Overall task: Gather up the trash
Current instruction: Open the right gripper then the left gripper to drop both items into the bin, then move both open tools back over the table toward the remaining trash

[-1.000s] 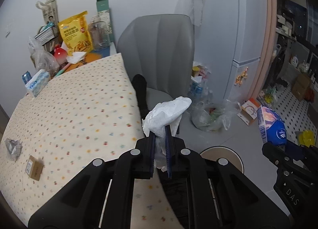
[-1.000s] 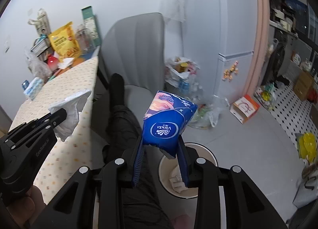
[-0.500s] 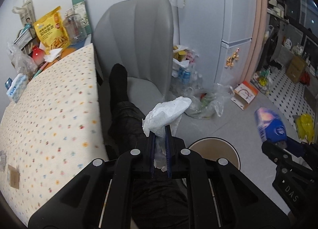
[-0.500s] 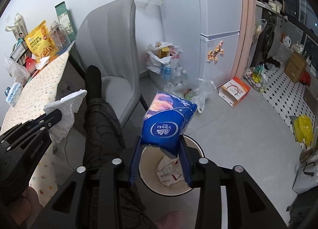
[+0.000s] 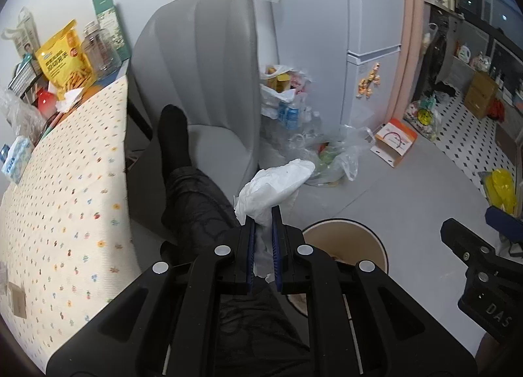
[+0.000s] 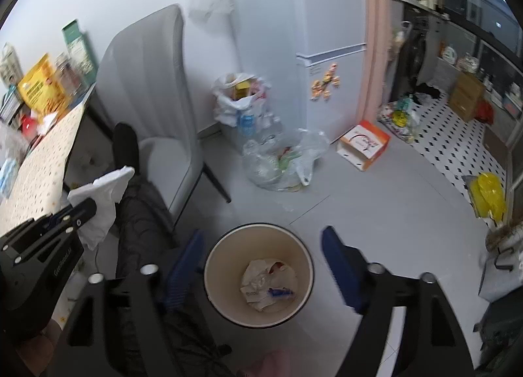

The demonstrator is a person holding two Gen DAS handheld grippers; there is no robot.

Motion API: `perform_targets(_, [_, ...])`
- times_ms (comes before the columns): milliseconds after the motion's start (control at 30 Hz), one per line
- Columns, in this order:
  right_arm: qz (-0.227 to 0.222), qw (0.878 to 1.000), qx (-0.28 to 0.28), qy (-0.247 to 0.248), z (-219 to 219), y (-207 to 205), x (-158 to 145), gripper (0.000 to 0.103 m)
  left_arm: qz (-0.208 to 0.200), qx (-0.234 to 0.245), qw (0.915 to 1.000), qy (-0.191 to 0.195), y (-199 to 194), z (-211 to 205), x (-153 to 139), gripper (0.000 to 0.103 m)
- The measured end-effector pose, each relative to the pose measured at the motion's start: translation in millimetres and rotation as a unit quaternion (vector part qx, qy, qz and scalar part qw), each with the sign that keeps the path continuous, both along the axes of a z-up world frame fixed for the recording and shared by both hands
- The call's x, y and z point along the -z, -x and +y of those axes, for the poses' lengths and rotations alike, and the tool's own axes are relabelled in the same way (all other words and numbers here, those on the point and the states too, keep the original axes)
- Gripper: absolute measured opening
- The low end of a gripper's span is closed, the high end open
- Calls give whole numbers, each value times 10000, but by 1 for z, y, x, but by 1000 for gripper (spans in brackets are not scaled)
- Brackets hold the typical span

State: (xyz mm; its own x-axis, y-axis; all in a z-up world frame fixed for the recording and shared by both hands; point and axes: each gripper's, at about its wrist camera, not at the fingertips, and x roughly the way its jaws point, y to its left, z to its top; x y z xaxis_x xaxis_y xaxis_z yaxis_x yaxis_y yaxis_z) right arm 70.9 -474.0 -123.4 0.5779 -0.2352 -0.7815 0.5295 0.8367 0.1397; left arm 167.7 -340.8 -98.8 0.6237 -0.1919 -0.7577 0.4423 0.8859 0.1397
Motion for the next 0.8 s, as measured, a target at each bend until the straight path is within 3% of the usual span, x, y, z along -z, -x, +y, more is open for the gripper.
perform_targets(333, [15, 9991, 401, 117, -25, 27, -6, 89, 217, 549, 9982, 40, 17, -37, 4, 11])
perform_targets(367, [7, 9991, 414, 110, -27, 29, -6, 90, 238, 611, 9978, 15, 18, -41, 5, 19])
perform_targets(400, [3, 9989, 448, 99, -29, 31, -6, 90, 245, 622, 9978, 17, 19, -41, 5, 41])
perform_targets(467, [-2, 9987, 498, 71, -32, 33, -5, 90, 198, 632, 9977, 159, 19, -38, 1, 70])
perform_targets(500, [-2, 9987, 510, 43, -32, 33, -4, 90, 123, 604, 9979, 215, 19, -34, -2, 77])
perform_targets(600, [8, 9989, 470, 31, -29, 30, -3, 90, 91, 522, 9983, 246, 16, -27, -7, 88])
perform_targets(800, [-15, 9995, 293, 66, -15, 22, -8, 90, -63, 108, 9995, 274, 7, 2, -17, 95])
